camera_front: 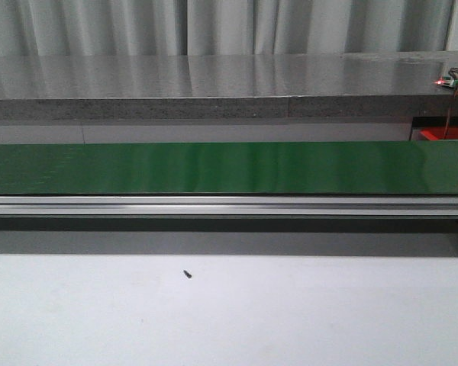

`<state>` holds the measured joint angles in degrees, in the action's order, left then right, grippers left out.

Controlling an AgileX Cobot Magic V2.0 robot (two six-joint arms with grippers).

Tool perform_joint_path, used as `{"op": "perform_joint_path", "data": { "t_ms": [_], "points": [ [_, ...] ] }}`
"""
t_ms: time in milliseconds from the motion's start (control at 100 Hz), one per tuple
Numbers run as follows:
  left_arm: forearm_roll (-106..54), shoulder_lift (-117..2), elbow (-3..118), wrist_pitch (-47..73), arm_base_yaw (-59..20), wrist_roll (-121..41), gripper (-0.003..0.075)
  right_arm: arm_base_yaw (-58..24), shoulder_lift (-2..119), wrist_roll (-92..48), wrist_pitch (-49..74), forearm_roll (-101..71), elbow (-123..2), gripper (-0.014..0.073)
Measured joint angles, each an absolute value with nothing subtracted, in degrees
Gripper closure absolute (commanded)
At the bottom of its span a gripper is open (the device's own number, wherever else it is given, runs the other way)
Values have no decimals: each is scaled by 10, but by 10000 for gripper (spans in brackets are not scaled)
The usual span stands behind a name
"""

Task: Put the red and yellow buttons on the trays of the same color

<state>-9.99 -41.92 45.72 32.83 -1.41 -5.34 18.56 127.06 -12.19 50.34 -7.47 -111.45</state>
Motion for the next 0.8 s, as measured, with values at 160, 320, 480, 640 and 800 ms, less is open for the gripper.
{"op": "perform_joint_path", "data": {
  "t_ms": [160, 320, 480, 640, 800],
  "points": [
    [-100, -419, 457, 328, -14, -53, 740, 186, 1271, -122, 502, -75, -1115, 115],
    [-100, -419, 457, 329, -14, -53, 740, 186, 1271, -122, 505, -75, -1118, 115],
    [-100, -419, 457, 329, -14, -53, 740, 186, 1263, -122, 535, -75, -1143, 117],
    [-100, -419, 457, 329, -14, -53, 740, 186, 1232, -122, 562, -75, -1156, 248],
    [-100, -419, 457, 329, -14, -53, 740, 186, 1196, -122, 606, -84, -1156, 578]
  ]
}}
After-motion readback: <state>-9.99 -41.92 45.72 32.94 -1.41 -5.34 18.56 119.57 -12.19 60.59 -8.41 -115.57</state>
